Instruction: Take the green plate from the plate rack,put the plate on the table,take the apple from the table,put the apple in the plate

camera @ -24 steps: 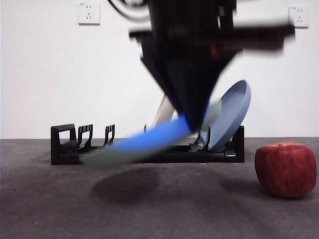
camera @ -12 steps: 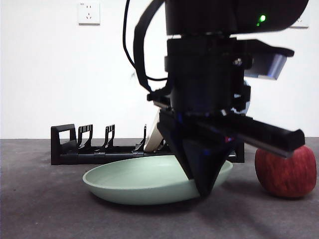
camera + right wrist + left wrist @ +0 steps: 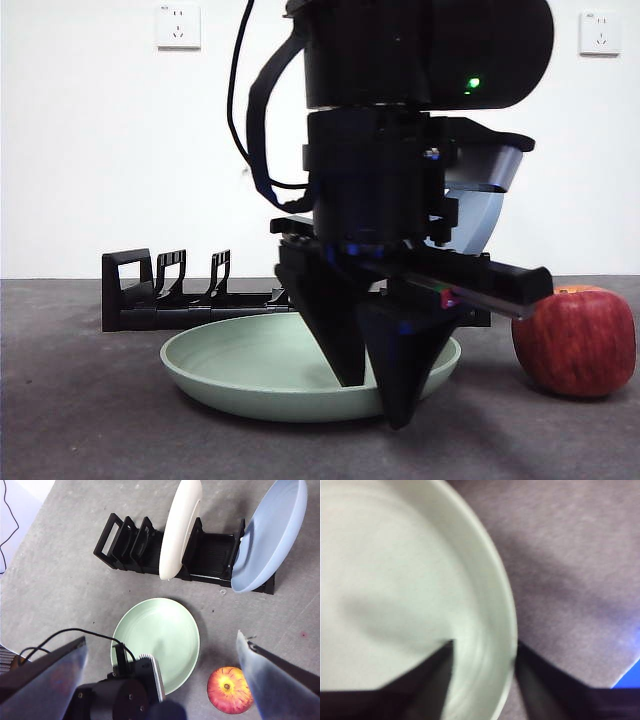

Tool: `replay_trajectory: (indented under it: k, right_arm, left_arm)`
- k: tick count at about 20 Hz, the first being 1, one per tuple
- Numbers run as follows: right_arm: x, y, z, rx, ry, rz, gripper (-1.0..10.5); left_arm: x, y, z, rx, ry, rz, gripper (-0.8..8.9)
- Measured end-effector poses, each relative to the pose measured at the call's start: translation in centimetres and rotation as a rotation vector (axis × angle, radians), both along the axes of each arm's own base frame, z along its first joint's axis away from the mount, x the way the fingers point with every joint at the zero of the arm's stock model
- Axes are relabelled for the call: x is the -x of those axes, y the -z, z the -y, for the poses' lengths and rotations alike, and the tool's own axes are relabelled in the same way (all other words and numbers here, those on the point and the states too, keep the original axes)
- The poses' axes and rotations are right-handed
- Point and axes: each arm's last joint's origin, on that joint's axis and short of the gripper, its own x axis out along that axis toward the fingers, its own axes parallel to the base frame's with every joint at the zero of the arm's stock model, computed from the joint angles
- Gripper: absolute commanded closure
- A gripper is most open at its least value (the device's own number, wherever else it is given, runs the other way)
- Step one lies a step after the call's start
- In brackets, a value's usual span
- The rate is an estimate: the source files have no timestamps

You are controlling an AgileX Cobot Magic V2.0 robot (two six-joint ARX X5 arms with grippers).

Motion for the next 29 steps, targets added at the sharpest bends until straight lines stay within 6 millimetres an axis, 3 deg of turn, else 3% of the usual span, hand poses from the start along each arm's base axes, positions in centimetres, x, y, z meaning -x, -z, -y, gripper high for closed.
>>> replay_trajectory:
  k: [2, 4, 9, 11, 13, 15, 17, 20, 23, 26, 29]
  right_arm:
    - [0.0, 0.0, 0.0, 0.000, 0.000, 0.000, 4.5]
    - [0.0, 0.0, 0.0, 0.000, 0.000, 0.000, 4.5]
    - [0.1, 0.2, 0.1, 0.034, 0.009, -0.006, 4.5]
    - [0.5, 0.7, 0.4, 0.132, 0.047, -0.055, 4.5]
    - [1.2, 1.4, 0.9, 0.260, 0.104, -0.127, 4.5]
    - [1.7, 1.3, 1.2, 0.305, 0.132, -0.127, 4.5]
    - [3.2, 1.2, 1.5, 0.298, 0.136, -0.101, 4.5]
    - [6.2, 2.4, 1.8, 0.280, 0.137, -0.093, 4.5]
    - [8.1, 5.5, 2.0, 0.271, 0.141, -0.149, 4.5]
    - [7.3, 9.0, 1.7, 0.263, 0.164, -0.199, 4.4]
    - [4.7, 13.0, 1.1, 0.259, 0.181, -0.236, 4.4]
  left_arm:
    - [0.2, -0.5, -0.1, 0.008, 0.006, 0.001, 5.56]
    - [0.7, -2.2, -0.4, 0.052, 0.019, -0.004, 5.56]
    - [4.5, -11.8, -3.4, 0.346, 0.116, 0.017, 5.57]
    - [6.5, -16.9, -6.3, 0.550, 0.173, 0.050, 5.57]
    - [8.6, -21.8, -10.6, 0.768, 0.225, 0.113, 5.58]
    - [10.7, -25.3, -15.4, 0.938, 0.256, 0.194, 5.58]
    - [12.7, -27.5, -20.1, 1.067, 0.274, 0.267, 5.58]
    - [15.4, -28.6, -26.3, 1.184, 0.280, 0.327, 5.58]
    - [17.6, -27.9, -31.7, 1.246, 0.237, 0.345, 5.58]
    - [18.3, -26.3, -34.2, 1.164, 0.094, 0.357, 5.58]
    - [18.5, -25.1, -35.0, 1.068, -0.009, 0.336, 5.58]
